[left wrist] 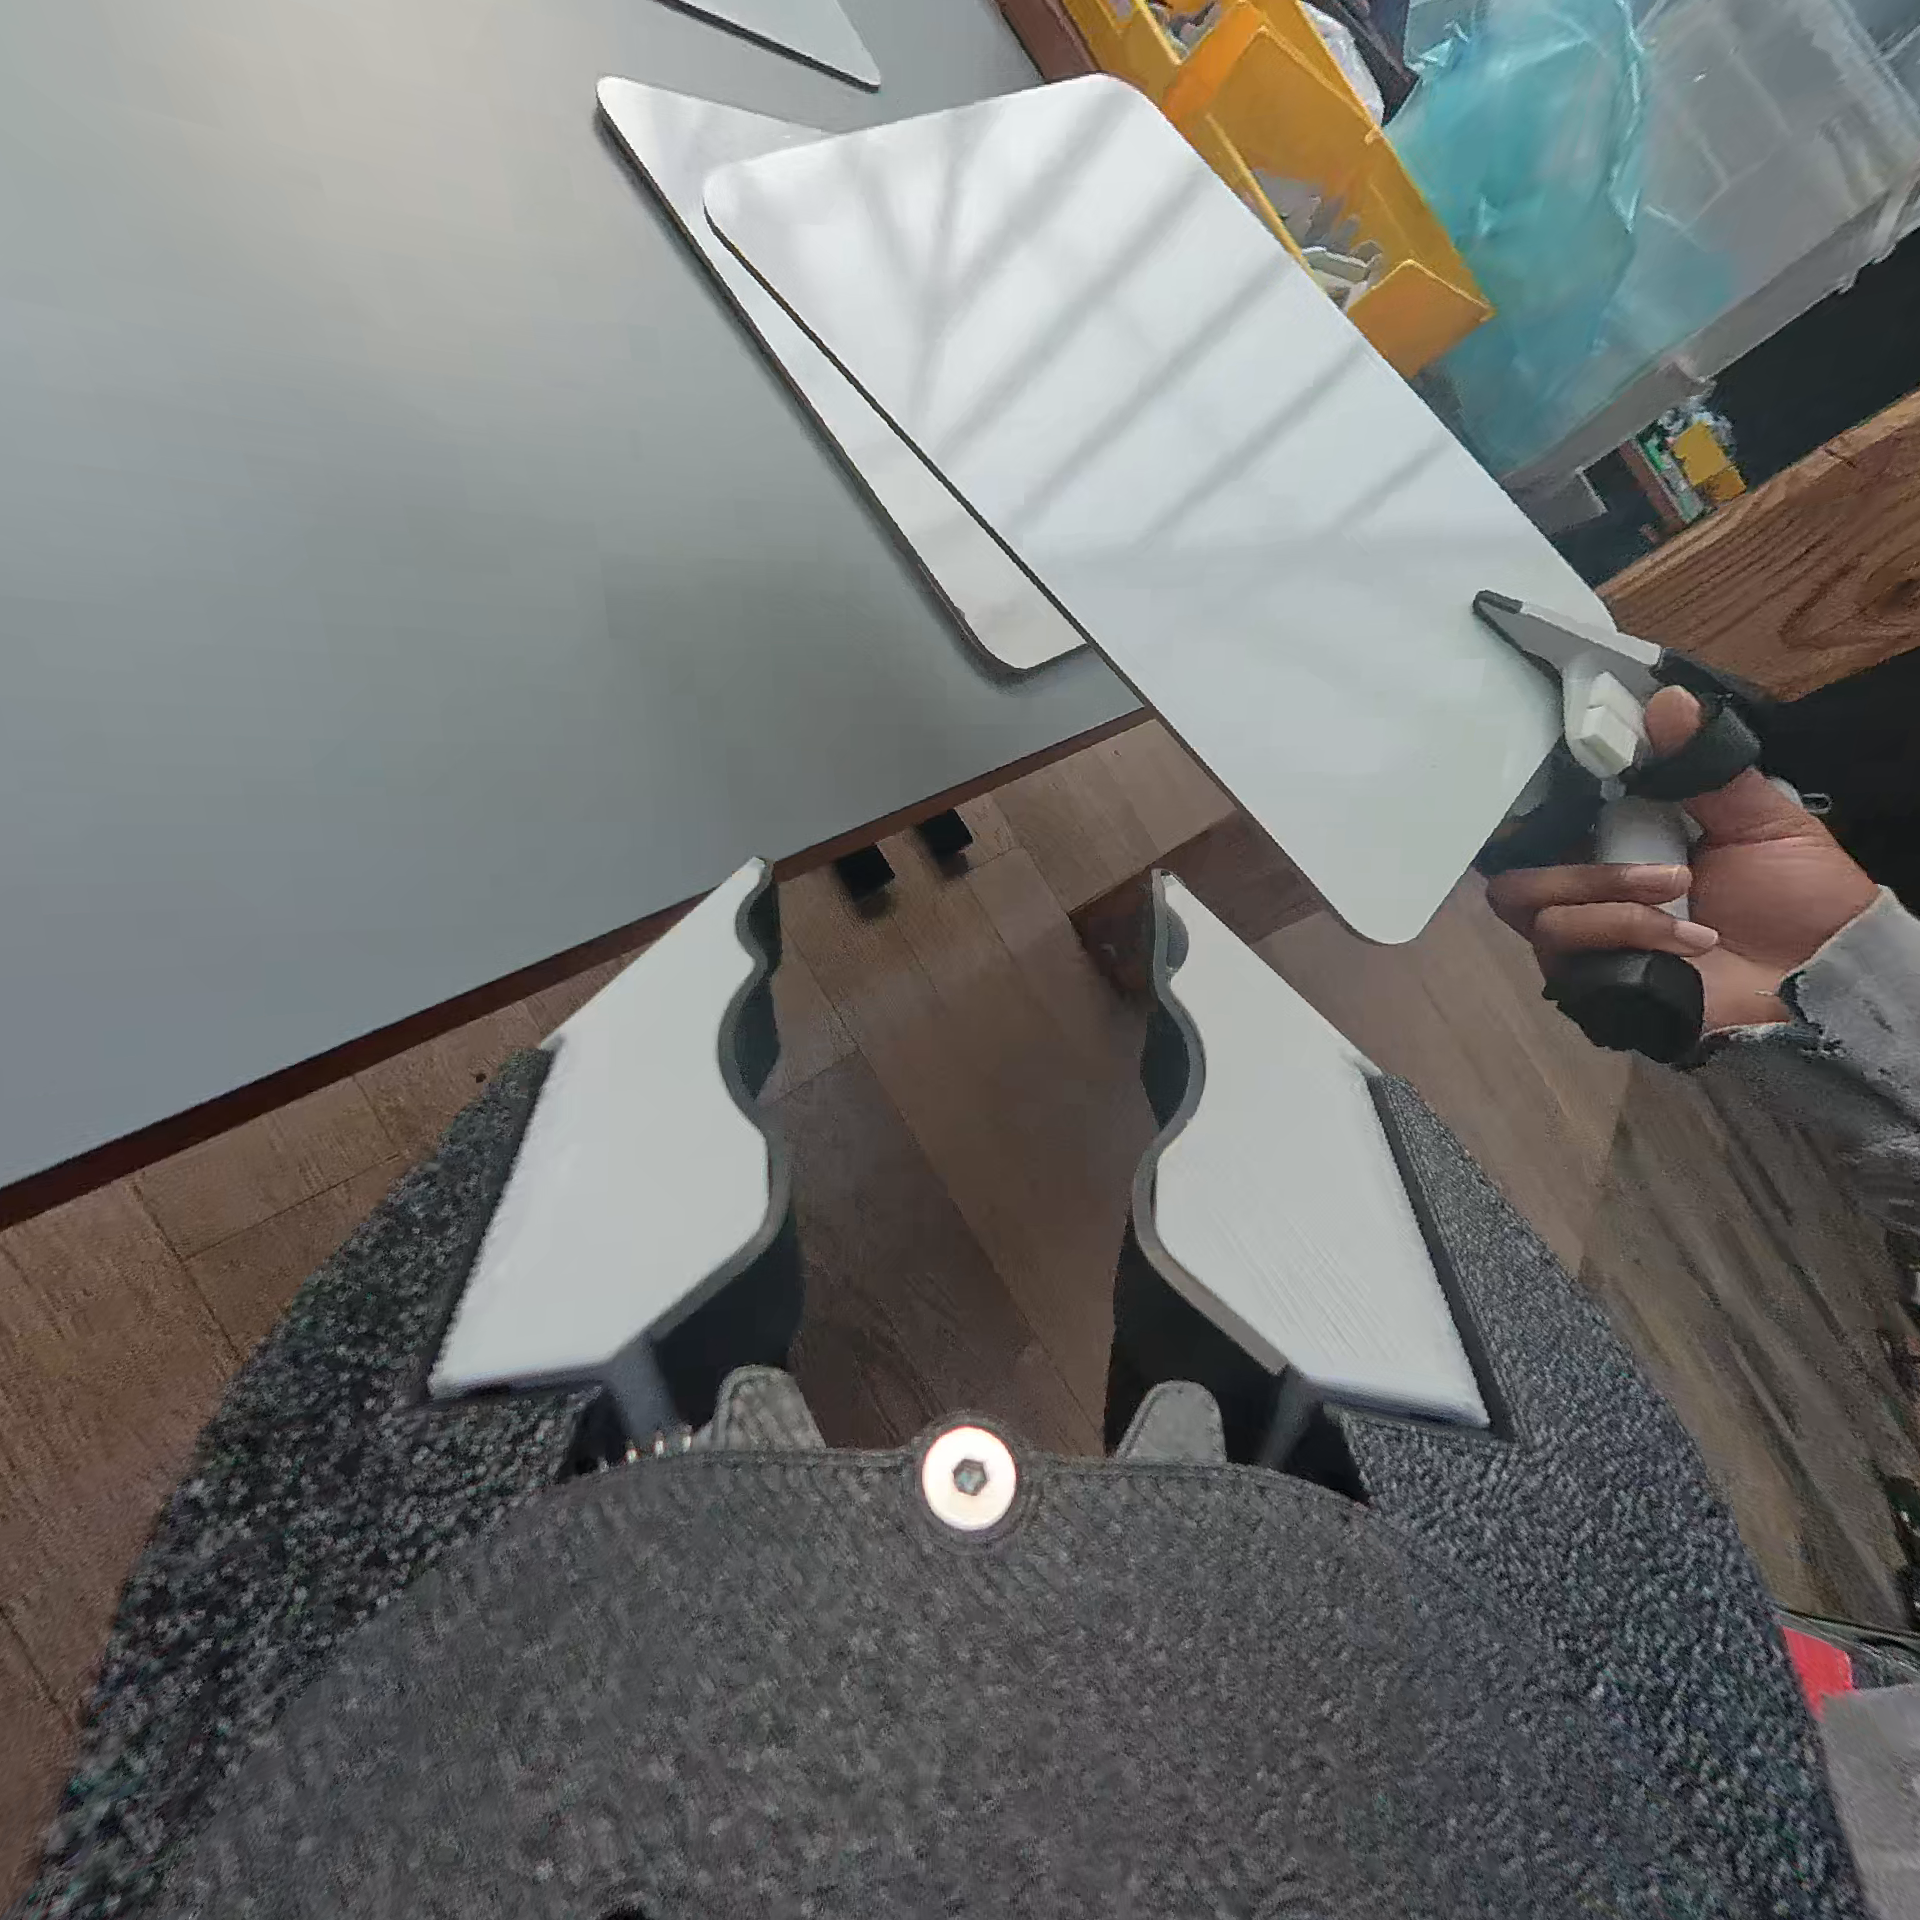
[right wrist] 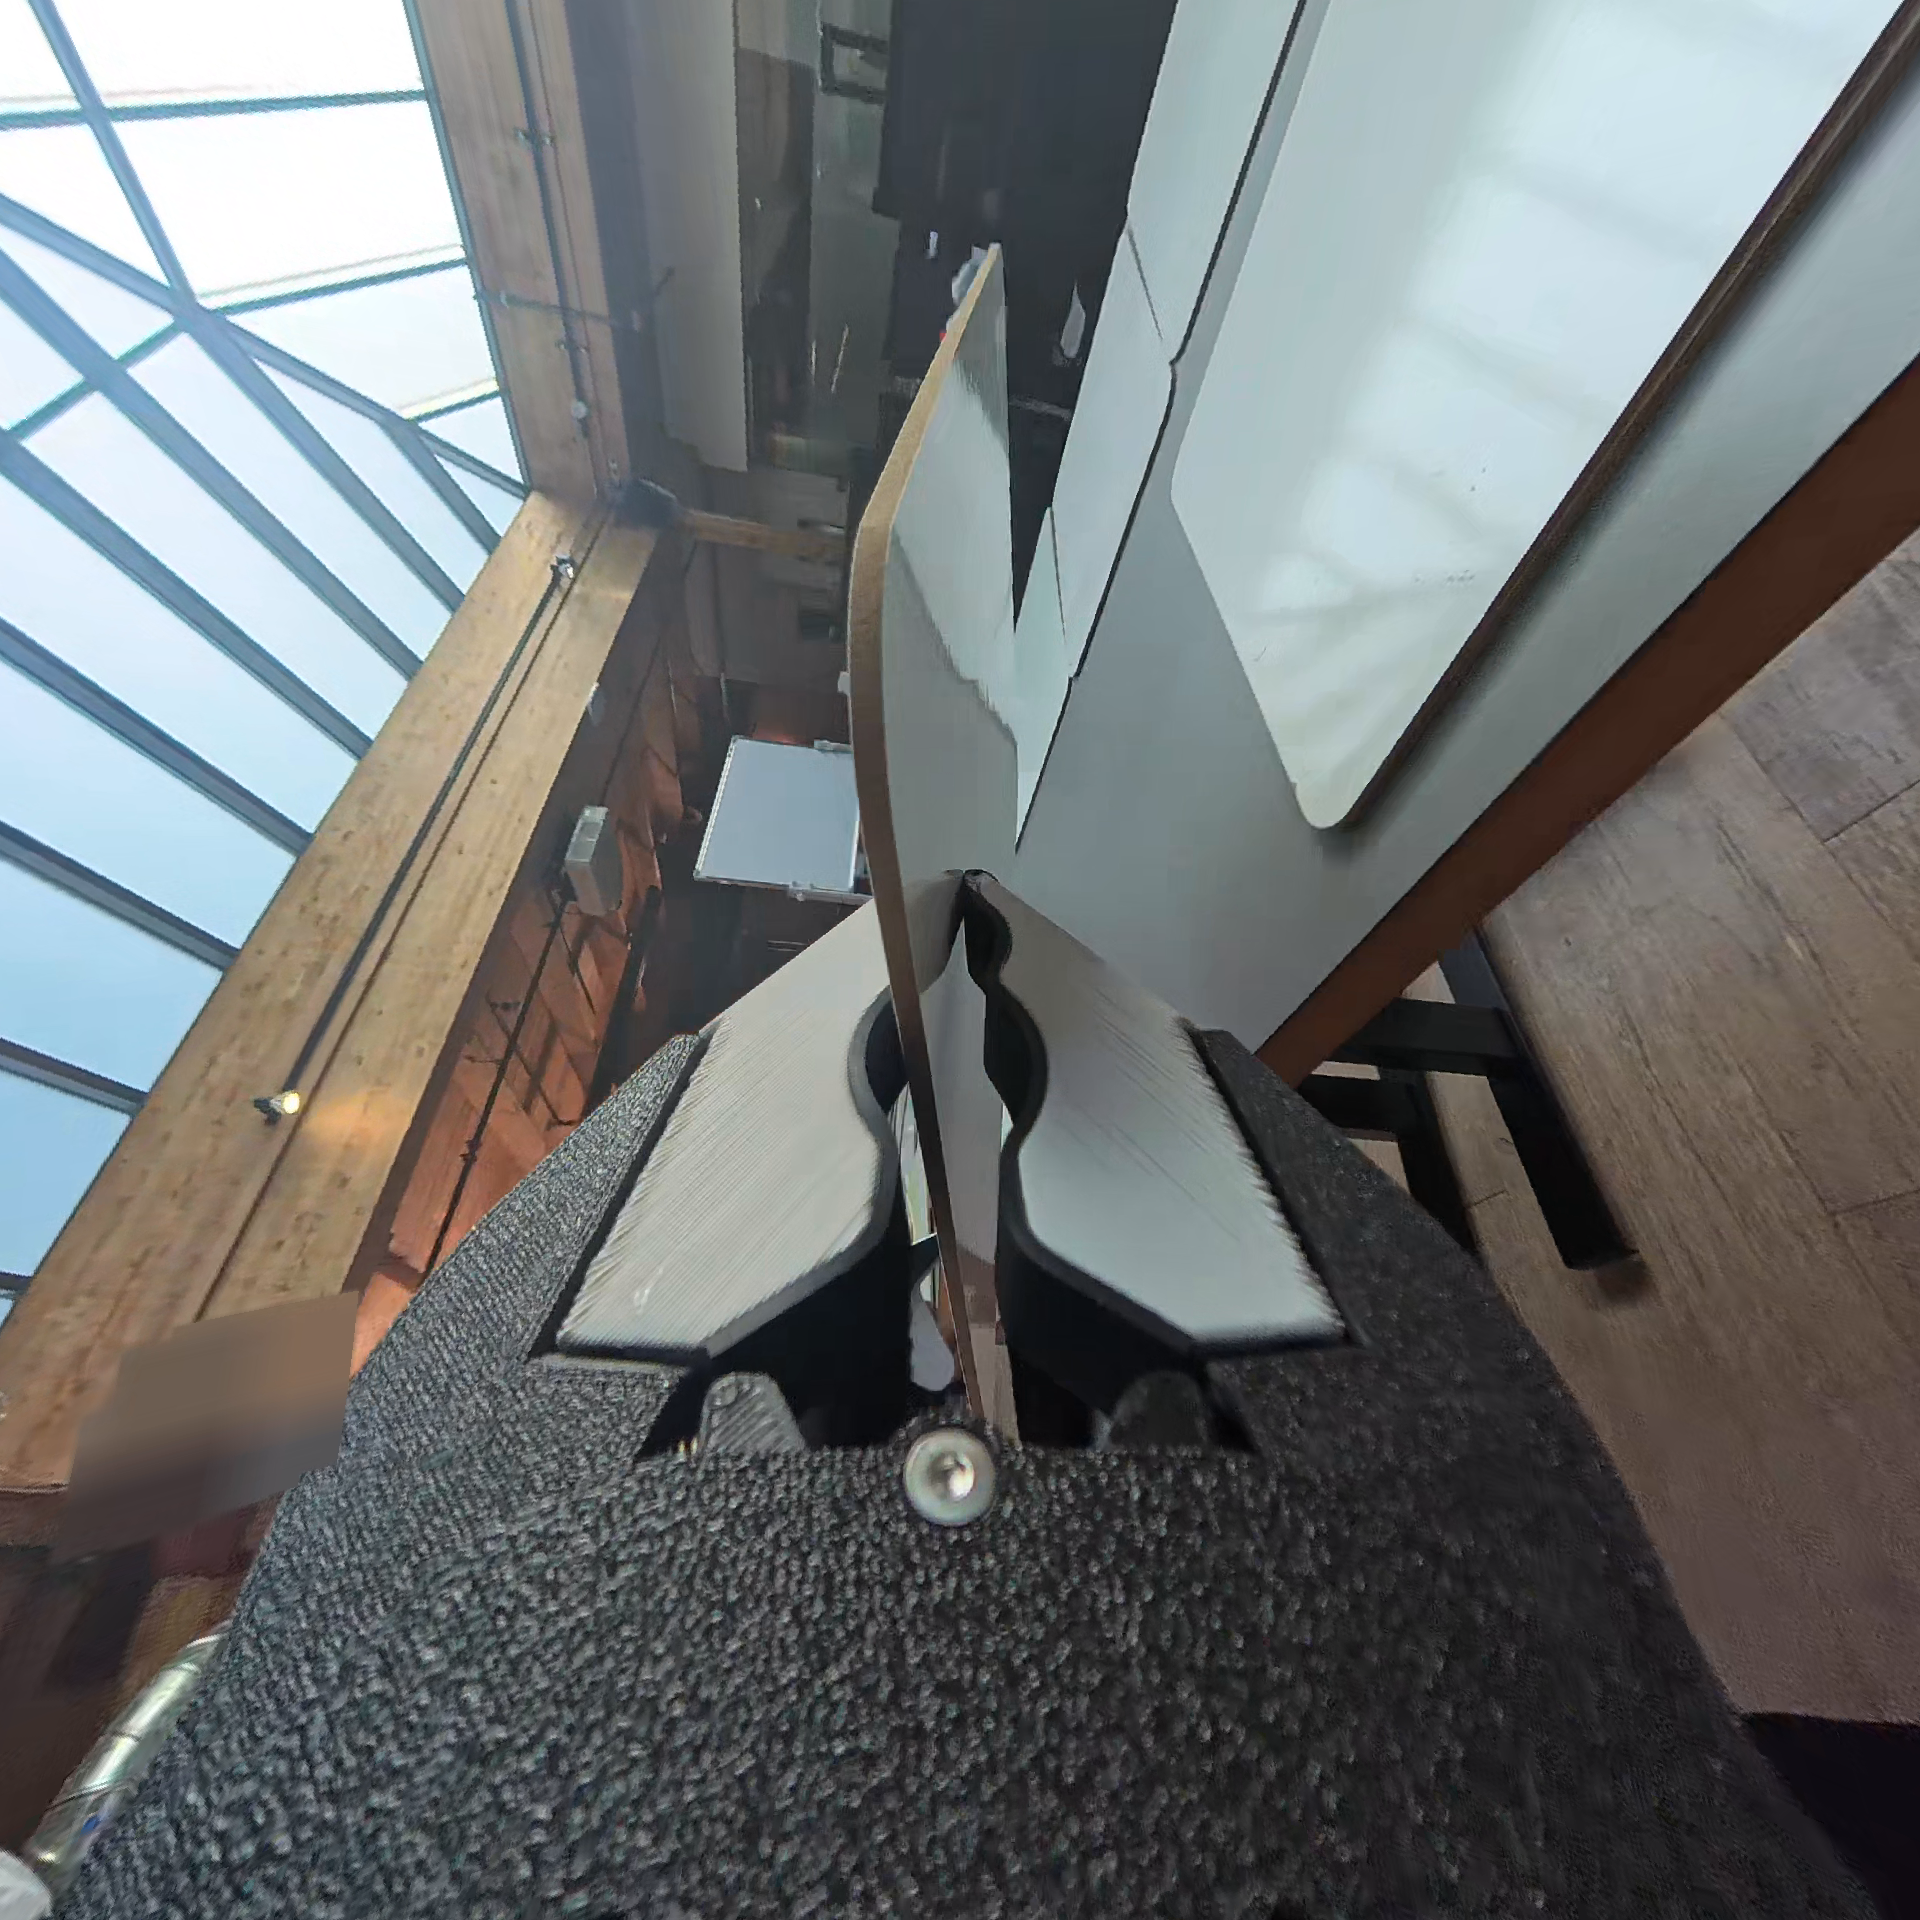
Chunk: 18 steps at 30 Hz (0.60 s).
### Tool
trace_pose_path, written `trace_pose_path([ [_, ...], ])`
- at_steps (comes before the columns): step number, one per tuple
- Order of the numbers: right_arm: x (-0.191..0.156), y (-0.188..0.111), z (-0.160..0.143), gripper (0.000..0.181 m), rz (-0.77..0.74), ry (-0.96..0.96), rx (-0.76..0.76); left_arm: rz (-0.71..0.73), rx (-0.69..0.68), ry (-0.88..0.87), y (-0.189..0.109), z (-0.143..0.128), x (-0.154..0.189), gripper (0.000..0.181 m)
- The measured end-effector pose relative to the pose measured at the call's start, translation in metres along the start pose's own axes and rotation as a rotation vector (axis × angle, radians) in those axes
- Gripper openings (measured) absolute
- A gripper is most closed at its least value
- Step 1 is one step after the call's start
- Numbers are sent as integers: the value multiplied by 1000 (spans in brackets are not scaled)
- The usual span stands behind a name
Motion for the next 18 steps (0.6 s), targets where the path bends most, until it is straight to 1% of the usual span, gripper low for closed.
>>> trace_pose_path([
  [3,0,26,34,3,-61,-4,38,64,-1,77,-2,19,-19,69],
  [6,7,61,63,3,-105,36,80,77,-22,113,-1,33,-41,68],
  [10,22,106,95,3,-146,92,125,100,-53,157,8,54,-71,69],
  [14,37,137,117,3,-154,168,137,126,-33,176,21,82,-93,72],
  [18,52,152,127,2,-178,208,119,98,-13,205,36,101,-102,76],
])
Point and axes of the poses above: each gripper's, where its closed fingertips meet, y out along the fingers, z out of its top, x = y × z across the jaws, the point moved 4 cm from there along -y, back along the fingers, and after that the axes turned 11 degrees about y, right-handed, at the moved point
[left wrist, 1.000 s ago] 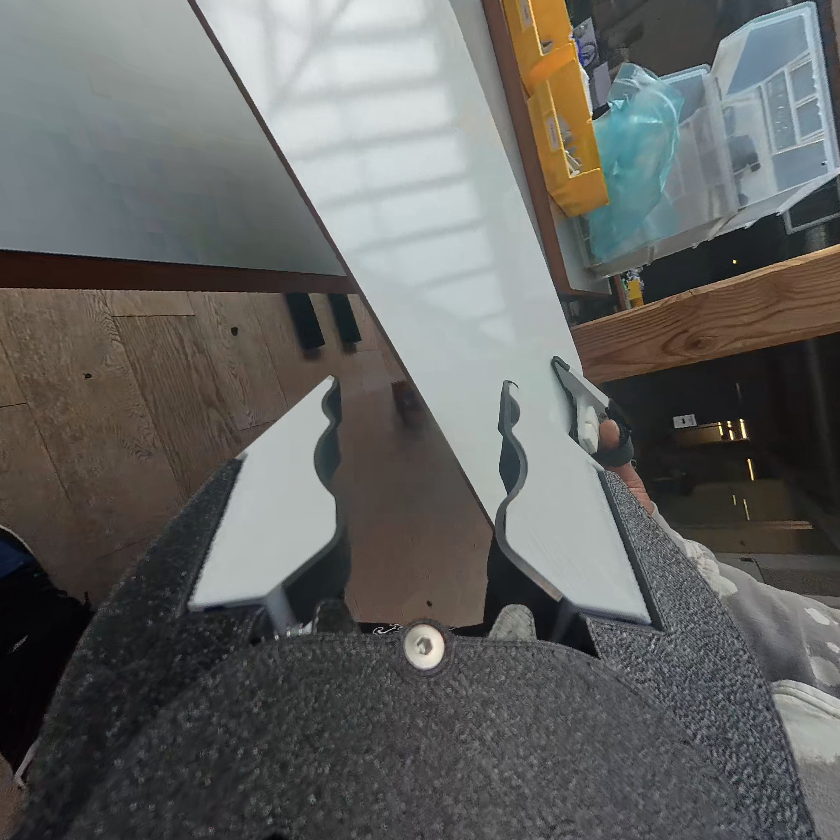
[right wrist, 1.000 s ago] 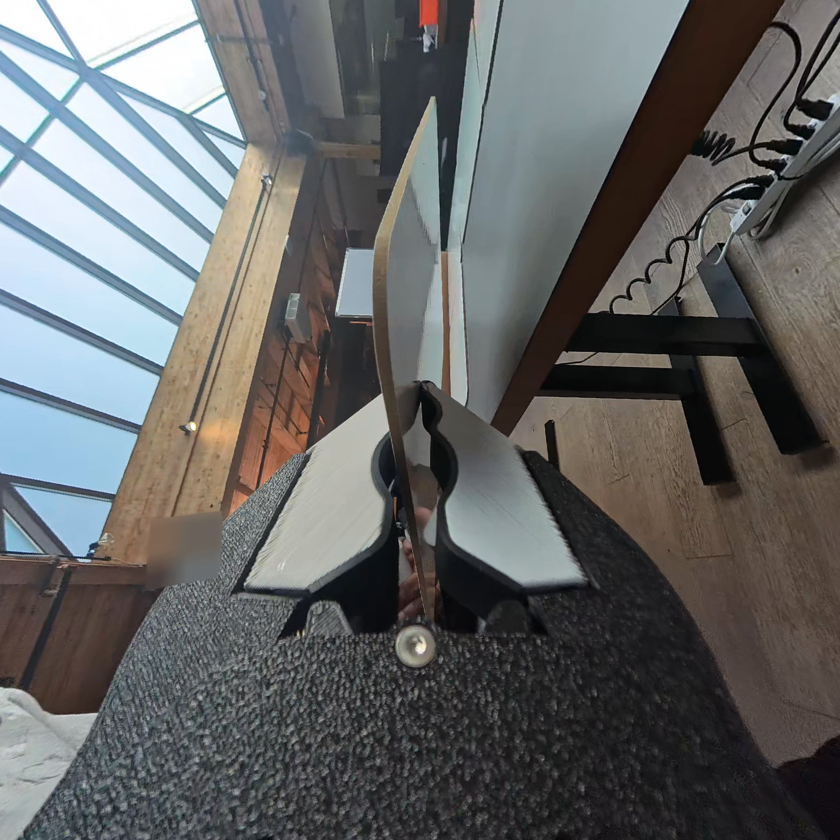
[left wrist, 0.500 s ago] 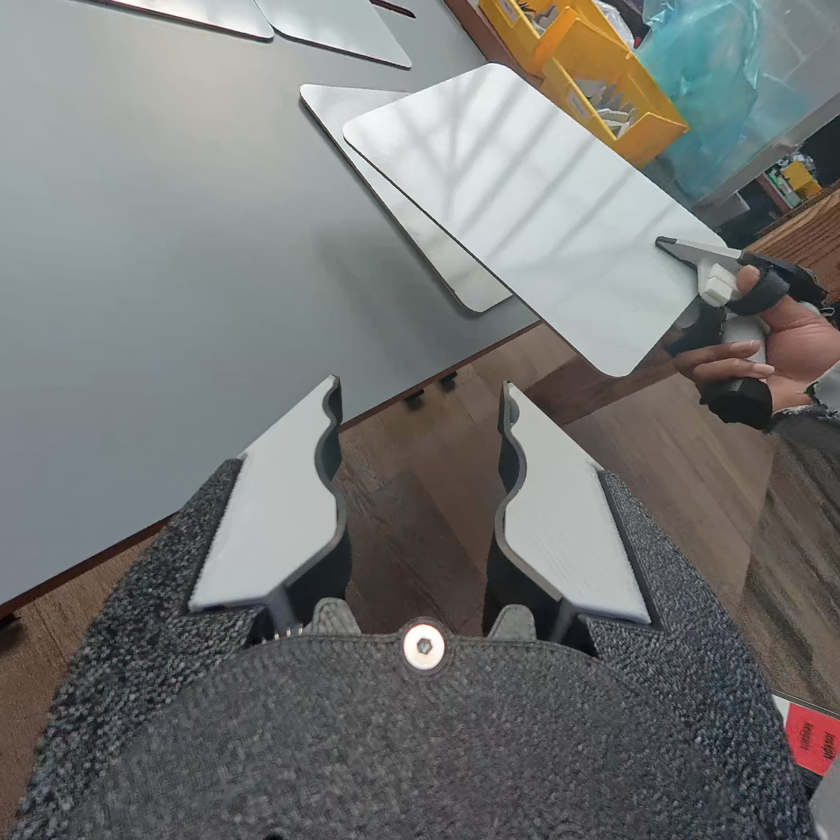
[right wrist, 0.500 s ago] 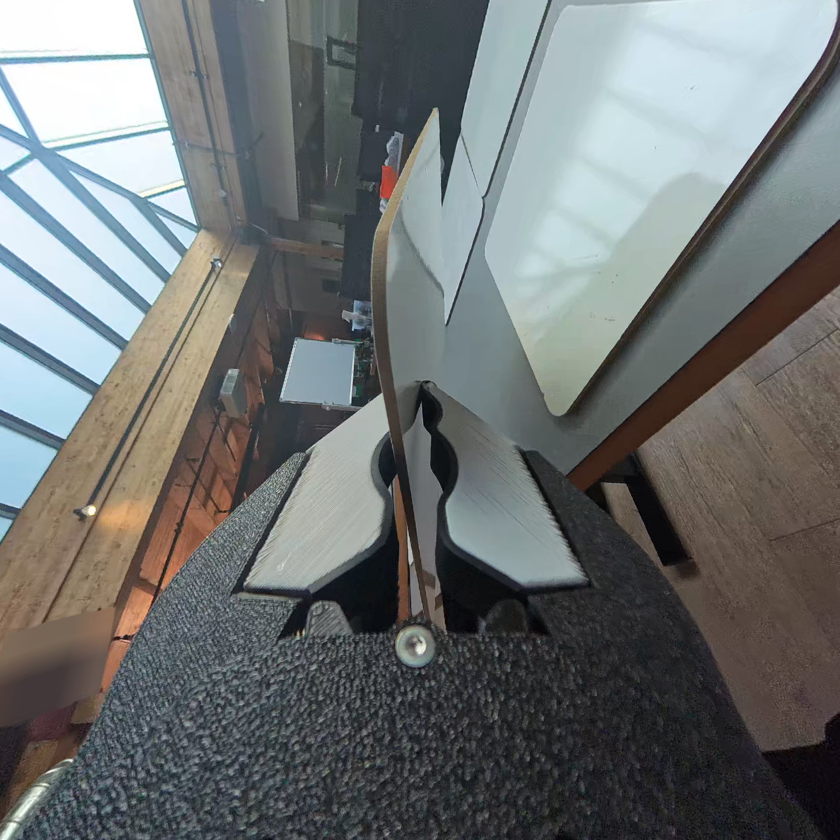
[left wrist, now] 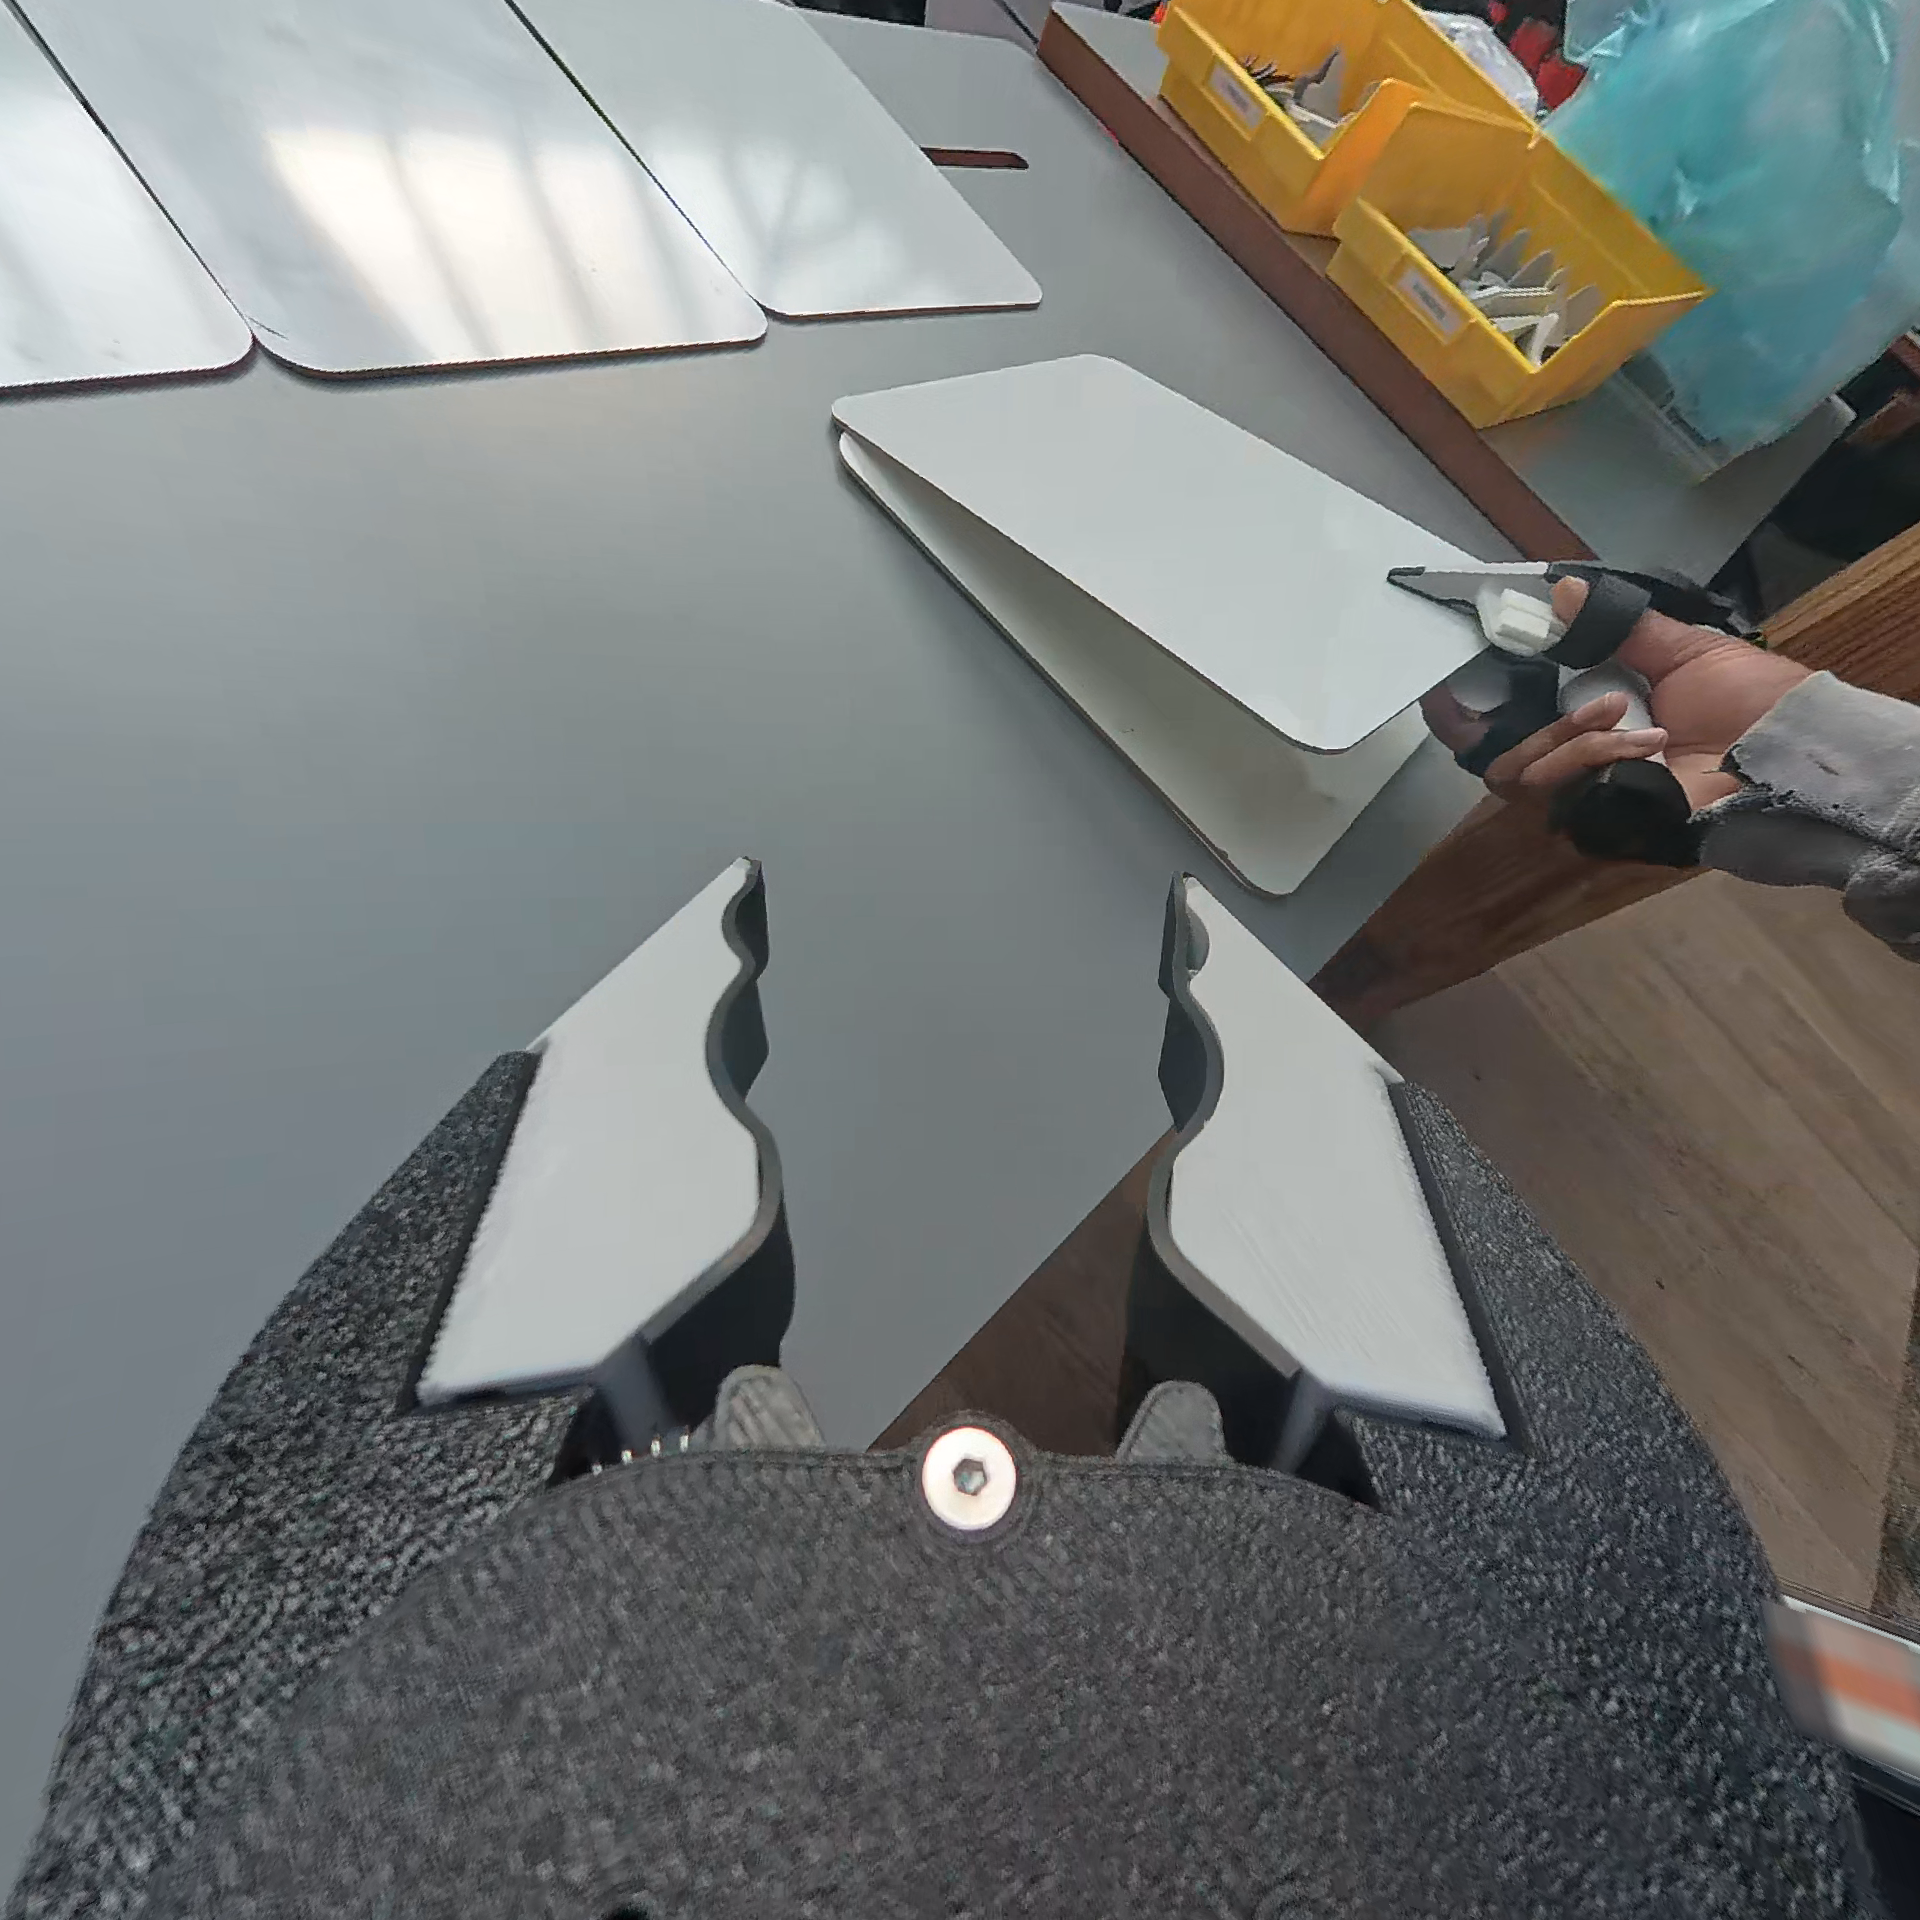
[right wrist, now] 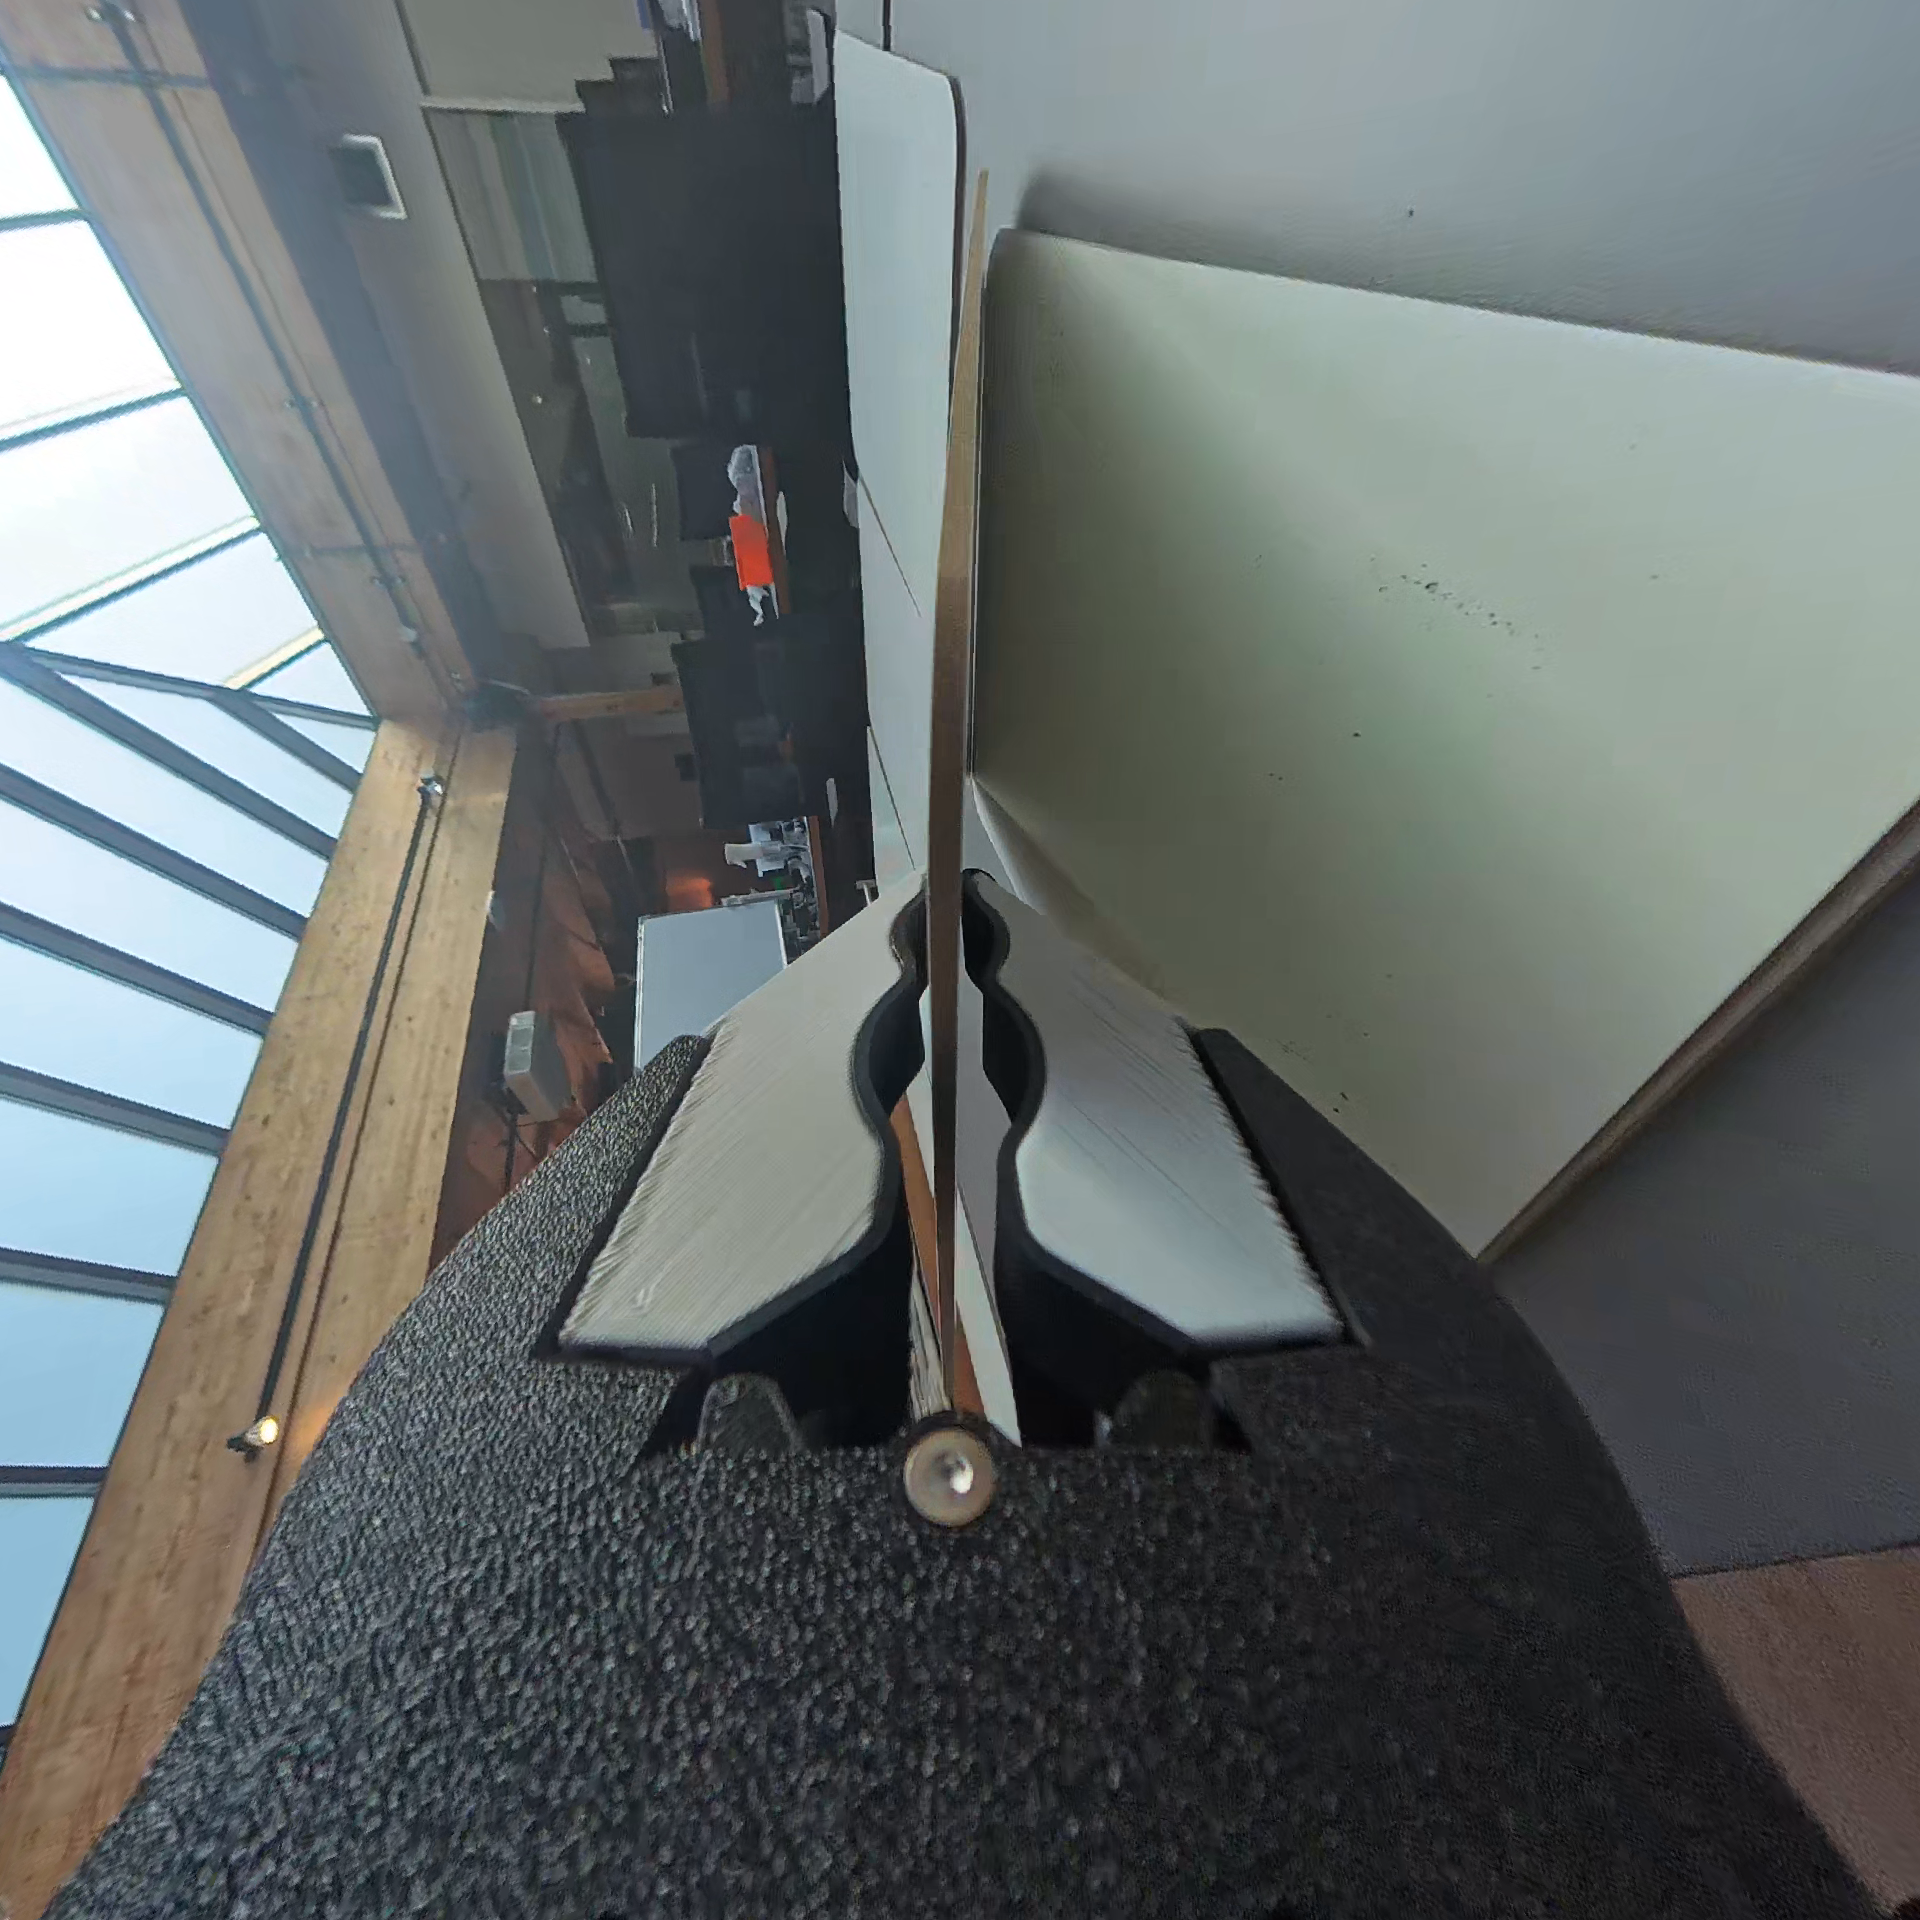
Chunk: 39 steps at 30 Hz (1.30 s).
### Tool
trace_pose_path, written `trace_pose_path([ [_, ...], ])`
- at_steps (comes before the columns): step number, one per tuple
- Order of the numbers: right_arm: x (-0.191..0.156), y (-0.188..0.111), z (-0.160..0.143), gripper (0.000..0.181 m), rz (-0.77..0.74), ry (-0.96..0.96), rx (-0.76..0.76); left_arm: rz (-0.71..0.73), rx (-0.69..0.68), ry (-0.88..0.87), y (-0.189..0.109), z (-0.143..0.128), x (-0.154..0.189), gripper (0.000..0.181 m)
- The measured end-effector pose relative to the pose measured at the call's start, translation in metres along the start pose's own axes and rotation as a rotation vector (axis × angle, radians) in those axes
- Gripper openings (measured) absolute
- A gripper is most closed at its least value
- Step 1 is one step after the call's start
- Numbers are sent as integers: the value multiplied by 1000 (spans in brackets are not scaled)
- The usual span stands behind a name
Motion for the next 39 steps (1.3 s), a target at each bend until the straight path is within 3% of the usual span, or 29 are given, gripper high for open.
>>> trace_pose_path([
  [6,20,8,6,4,-58,43,-104,-50,-8,-11,11,6,-18,77],
  [13,23,-10,12,3,-58,52,-150,-58,-32,-5,14,3,-32,77],
  [27,34,-11,15,8,-110,6,-203,-79,-60,48,13,-3,-21,76],
  [33,38,-22,10,58,-329,-169,-189,-68,-71,50,8,-9,-21,75],
  [39,36,-25,7,67,-553,-361,-186,-82,-80,59,12,-11,-18,74],
])
Point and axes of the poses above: each gripper's, where its closed fingertips meet, y out along the fingers, z out of its top, x = y × z across the jaws, the point moved 4 cm from there along -y, back along the fingers, and after that the axes turned 11 degrees about y, right-handed, at the moved point
